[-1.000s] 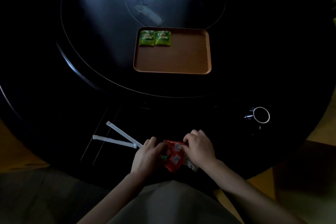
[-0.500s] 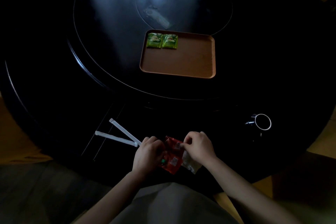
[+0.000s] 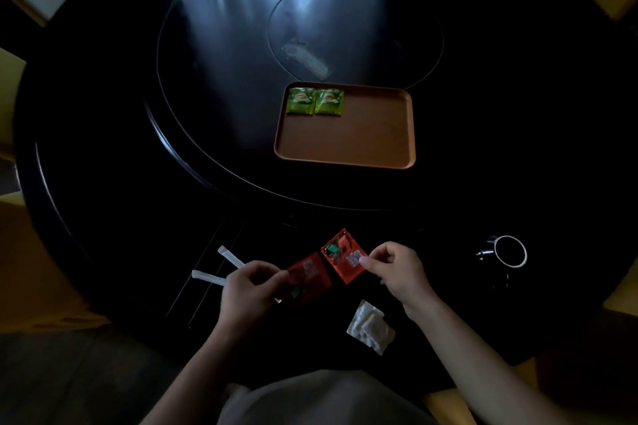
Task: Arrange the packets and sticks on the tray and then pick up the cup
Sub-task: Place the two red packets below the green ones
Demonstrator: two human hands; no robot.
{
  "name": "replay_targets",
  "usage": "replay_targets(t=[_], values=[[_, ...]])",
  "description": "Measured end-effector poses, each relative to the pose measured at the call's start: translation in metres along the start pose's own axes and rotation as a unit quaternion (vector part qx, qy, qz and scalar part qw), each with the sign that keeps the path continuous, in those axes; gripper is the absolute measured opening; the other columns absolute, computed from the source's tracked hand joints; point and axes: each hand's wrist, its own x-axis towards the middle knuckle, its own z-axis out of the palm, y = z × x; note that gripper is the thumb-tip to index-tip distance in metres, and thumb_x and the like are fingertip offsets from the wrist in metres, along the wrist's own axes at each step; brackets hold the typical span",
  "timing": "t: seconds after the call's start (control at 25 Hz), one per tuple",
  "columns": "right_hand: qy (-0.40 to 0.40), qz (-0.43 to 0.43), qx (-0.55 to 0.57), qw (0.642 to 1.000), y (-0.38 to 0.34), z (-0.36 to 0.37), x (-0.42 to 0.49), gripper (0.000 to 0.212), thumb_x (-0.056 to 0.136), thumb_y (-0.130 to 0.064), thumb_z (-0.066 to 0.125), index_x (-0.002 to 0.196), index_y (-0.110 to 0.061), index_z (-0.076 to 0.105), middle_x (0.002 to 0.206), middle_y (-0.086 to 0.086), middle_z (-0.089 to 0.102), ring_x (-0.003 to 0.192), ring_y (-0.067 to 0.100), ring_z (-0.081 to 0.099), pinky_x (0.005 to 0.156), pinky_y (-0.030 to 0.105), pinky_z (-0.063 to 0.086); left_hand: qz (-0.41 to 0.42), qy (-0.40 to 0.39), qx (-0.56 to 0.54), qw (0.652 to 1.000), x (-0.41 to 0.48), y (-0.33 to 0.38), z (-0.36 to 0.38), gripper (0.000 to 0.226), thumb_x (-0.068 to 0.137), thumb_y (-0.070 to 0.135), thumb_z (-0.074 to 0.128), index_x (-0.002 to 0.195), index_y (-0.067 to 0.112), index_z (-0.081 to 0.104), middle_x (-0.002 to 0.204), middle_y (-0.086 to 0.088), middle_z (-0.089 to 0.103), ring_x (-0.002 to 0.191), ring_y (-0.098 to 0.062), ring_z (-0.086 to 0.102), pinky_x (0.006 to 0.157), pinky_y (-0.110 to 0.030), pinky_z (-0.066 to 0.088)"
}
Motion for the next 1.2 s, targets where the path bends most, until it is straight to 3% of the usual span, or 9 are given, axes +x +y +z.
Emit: replay_targets(t=[0.16,0.44,0.64,0.76,0.84,1.0,1.08,1.16,1.2], values=[[0.008,-0.029,0.008,1.000,-0.023,-0.006,0.017,0.009,0.084,-0.012,0.073,0.082,-0.010,0.064,0.070,0.000,0.063,0.058,0.004,0.058,0.057,0.020,0.047,0.073,0.068,-0.021,0.995,0.023,0.041,-0.011,0.009,0.080,0.017,0.081,0.075,0.016,0.072,0.073,-0.004,0.074,0.066,-0.017,0.072,0.059,-0.029,0.058],[0.133,-0.123,-0.084,0.980,-0.094,-0.025,0.095,0.012,0.081,-0.019,0.075,0.078,-0.019,0.063,0.073,-0.001,0.065,0.070,0.016,0.064,0.066,0.032,0.051,0.253,0.141,0.070,0.954,0.123,0.125,0.010,0.018,0.077,0.035,0.079,0.071,0.021,0.069,0.068,0.005,0.070,0.065,-0.012,0.068,0.060,-0.035,0.056],[0.163,-0.201,-0.167,0.951,-0.129,-0.033,0.134,0.007,0.082,-0.012,0.072,0.082,-0.015,0.065,0.078,-0.001,0.062,0.075,0.013,0.058,0.067,0.024,0.043,0.364,0.179,0.241,0.882,0.184,0.142,0.027,0.012,0.083,0.023,0.073,0.076,0.017,0.064,0.077,0.002,0.065,0.068,-0.022,0.063,0.056,-0.037,0.051],[0.183,-0.260,-0.223,0.921,-0.130,-0.031,0.160,0.010,0.078,-0.005,0.070,0.081,-0.014,0.066,0.083,0.001,0.063,0.078,0.011,0.055,0.070,0.022,0.042,0.434,0.143,0.342,0.821,0.206,0.135,0.034,0.008,0.082,0.017,0.065,0.077,0.012,0.062,0.079,-0.006,0.065,0.068,-0.030,0.061,0.056,-0.038,0.047],[0.170,-0.293,-0.243,0.909,-0.124,-0.030,0.176,0.013,0.074,0.000,0.068,0.079,-0.012,0.066,0.085,0.003,0.064,0.080,0.014,0.058,0.072,0.024,0.045,0.454,0.087,0.396,0.793,0.215,0.126,0.040,0.014,0.083,0.024,0.058,0.080,0.012,0.063,0.083,-0.007,0.067,0.073,-0.031,0.063,0.061,-0.039,0.047],[0.173,-0.291,-0.265,0.903,-0.106,-0.029,0.192,0.026,0.067,0.011,0.058,0.076,-0.012,0.067,0.091,0.006,0.066,0.088,0.022,0.063,0.077,0.033,0.052,0.441,0.024,0.413,0.796,0.217,0.104,0.044,0.020,0.086,0.034,0.059,0.087,0.016,0.069,0.093,-0.002,0.069,0.085,-0.027,0.065,0.069,-0.040,0.050],[0.203,-0.269,-0.289,0.896,-0.103,-0.028,0.193,0.021,0.071,0.005,0.063,0.077,-0.014,0.067,0.091,0.004,0.066,0.088,0.023,0.061,0.077,0.034,0.052,0.426,0.025,0.414,0.804,0.220,0.102,0.039,0.014,0.086,0.029,0.067,0.094,0.018,0.070,0.105,-0.004,0.068,0.095,-0.029,0.064,0.074,-0.041,0.052],[0.210,-0.251,-0.331,0.885,-0.103,-0.022,0.193,0.009,0.077,-0.013,0.072,0.084,-0.016,0.068,0.093,0.003,0.065,0.089,0.024,0.059,0.077,0.035,0.050,0.415,-0.003,0.448,0.792,0.225,0.105,0.036,0.025,0.084,0.028,0.071,0.108,0.020,0.068,0.126,-0.009,0.063,0.117,-0.032,0.059,0.090,-0.044,0.052],[0.210,-0.238,-0.354,0.880,-0.105,-0.017,0.193,0.014,0.078,-0.024,0.074,0.089,-0.016,0.069,0.094,0.004,0.064,0.090,0.026,0.058,0.077,0.036,0.050,0.416,-0.027,0.467,0.780,0.228,0.106,0.036,0.032,0.085,0.031,0.070,0.115,0.021,0.066,0.136,-0.011,0.057,0.128,-0.031,0.052,0.099,-0.045,0.048]])
